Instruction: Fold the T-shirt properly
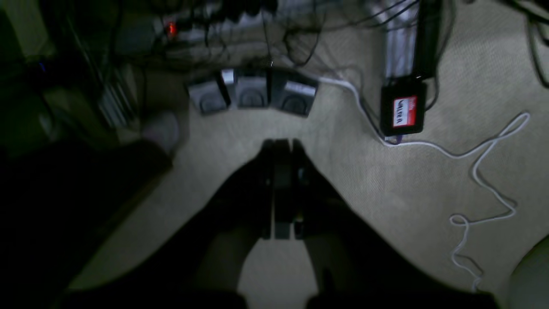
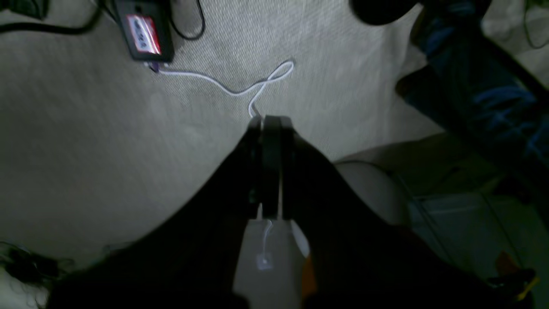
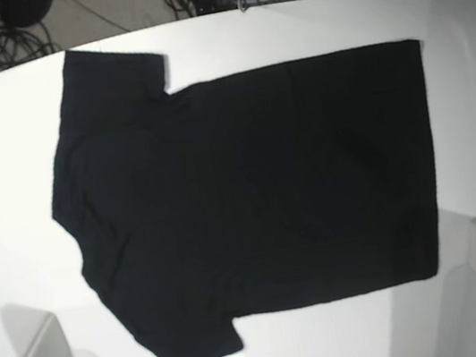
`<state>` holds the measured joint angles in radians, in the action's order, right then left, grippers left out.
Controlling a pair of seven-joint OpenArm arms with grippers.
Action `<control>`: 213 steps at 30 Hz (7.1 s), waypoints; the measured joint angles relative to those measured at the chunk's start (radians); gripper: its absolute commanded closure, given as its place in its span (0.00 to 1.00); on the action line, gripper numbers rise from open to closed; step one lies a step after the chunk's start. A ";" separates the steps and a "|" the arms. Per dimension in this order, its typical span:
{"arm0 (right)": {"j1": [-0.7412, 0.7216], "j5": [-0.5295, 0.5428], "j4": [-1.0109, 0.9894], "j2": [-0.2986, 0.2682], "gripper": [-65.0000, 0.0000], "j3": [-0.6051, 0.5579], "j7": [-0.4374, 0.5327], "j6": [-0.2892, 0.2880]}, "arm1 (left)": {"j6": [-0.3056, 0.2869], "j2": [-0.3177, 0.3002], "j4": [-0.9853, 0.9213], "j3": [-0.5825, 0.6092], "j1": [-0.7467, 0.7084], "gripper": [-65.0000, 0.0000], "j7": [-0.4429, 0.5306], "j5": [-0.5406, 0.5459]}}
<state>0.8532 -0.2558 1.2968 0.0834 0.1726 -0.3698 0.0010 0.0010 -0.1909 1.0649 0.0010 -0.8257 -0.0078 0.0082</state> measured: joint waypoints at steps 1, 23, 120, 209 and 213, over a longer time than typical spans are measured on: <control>0.023 0.000 0.061 0.002 1.00 -0.002 -0.016 -0.001 | 0.000 -0.007 0.057 -0.002 -0.036 1.00 -0.004 0.000; 0.016 0.002 0.715 -0.002 1.00 0.099 -0.359 -0.012 | 0.006 -0.215 0.901 -0.004 -0.441 1.00 -0.004 0.203; -0.625 1.140 0.166 -0.004 1.00 0.784 -0.954 -0.698 | -0.132 -0.011 0.573 -0.566 0.257 0.35 -0.532 0.943; -0.513 1.037 0.665 -0.025 1.00 0.678 -1.040 -0.698 | -0.121 0.003 0.922 -0.868 0.049 1.00 -0.827 1.309; -0.565 1.036 0.665 -0.020 1.00 0.654 -1.032 -0.698 | -0.121 0.005 0.923 -0.867 0.084 1.00 -0.835 1.310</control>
<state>0.2882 0.7807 1.9617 0.0631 0.8268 -1.4014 -0.6968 -0.1200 -0.1860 1.9877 -0.8661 -0.7414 -0.8433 1.3182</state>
